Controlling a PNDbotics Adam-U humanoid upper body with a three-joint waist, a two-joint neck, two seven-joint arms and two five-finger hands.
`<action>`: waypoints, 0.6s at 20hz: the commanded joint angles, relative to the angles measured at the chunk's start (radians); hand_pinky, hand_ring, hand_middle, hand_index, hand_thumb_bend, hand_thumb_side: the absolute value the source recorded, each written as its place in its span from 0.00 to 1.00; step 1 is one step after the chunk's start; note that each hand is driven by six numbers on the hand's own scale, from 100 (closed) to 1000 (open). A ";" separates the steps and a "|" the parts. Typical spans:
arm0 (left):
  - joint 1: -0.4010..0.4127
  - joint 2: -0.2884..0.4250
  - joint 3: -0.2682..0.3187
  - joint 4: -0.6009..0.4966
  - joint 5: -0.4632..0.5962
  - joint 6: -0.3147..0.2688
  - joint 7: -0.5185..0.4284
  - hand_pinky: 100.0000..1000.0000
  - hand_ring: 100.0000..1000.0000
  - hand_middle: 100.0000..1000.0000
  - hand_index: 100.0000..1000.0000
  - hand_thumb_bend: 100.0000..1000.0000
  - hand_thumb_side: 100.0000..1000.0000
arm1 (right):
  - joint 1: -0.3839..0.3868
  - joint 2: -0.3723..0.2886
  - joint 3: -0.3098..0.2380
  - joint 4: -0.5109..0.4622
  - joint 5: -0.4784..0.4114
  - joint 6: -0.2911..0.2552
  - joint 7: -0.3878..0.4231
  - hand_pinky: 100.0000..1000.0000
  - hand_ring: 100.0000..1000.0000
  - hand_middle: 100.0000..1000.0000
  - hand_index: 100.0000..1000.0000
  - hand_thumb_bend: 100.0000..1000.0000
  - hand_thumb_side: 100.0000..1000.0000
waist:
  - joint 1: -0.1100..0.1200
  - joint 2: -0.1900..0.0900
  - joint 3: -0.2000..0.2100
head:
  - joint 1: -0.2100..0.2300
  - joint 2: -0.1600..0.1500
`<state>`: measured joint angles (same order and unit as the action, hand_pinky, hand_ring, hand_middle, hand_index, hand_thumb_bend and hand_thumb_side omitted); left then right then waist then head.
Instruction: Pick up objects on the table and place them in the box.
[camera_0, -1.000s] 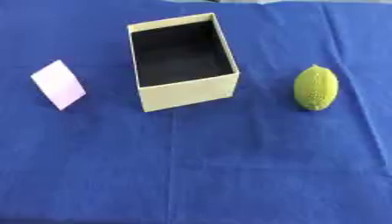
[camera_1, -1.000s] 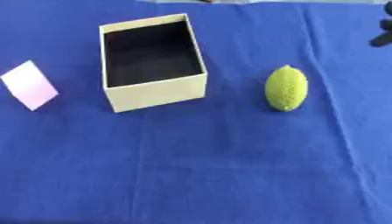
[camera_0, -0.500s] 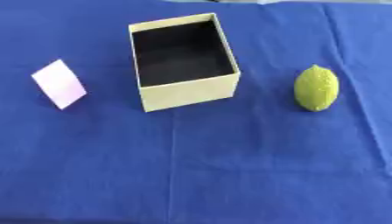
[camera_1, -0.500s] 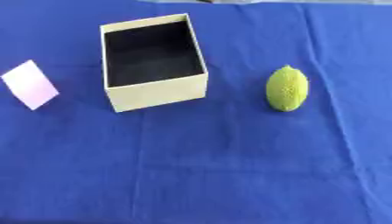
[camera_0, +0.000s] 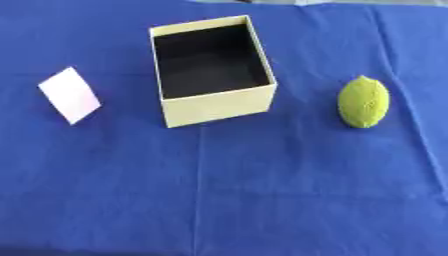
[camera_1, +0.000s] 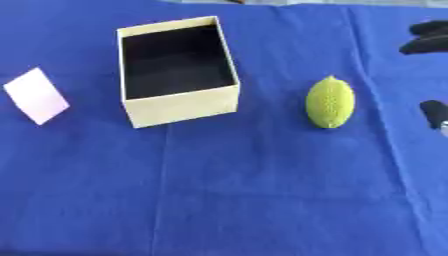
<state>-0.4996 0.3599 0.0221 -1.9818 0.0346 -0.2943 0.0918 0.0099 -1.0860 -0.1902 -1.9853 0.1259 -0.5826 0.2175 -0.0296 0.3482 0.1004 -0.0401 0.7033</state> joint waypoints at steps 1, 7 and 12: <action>-0.011 0.024 0.000 -0.018 0.000 0.000 -0.008 0.74 0.73 0.70 0.85 0.00 0.54 | 0.009 -0.060 0.013 -0.015 0.054 0.019 0.003 0.89 1.00 0.88 0.95 0.00 0.13 | -0.001 -0.017 0.000 | -0.003 -0.011; -0.012 0.024 -0.003 -0.018 0.001 0.003 -0.015 0.74 0.73 0.70 0.85 0.00 0.54 | 0.016 -0.083 0.044 -0.015 0.142 0.057 0.086 0.90 1.00 0.91 0.97 0.00 0.19 | -0.001 -0.017 0.002 | -0.007 -0.012; -0.013 0.023 -0.005 -0.018 0.001 0.006 -0.018 0.74 0.73 0.70 0.85 0.00 0.53 | 0.013 -0.084 0.068 -0.015 0.219 0.071 0.112 0.91 1.00 0.91 0.97 0.00 0.21 | -0.001 -0.016 0.003 | -0.010 -0.014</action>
<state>-0.5012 0.3599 0.0160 -1.9818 0.0346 -0.2877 0.0776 0.0274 -1.1291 -0.1165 -1.9855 0.3227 -0.5150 0.3251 -0.0305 0.3485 0.1037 -0.0478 0.7020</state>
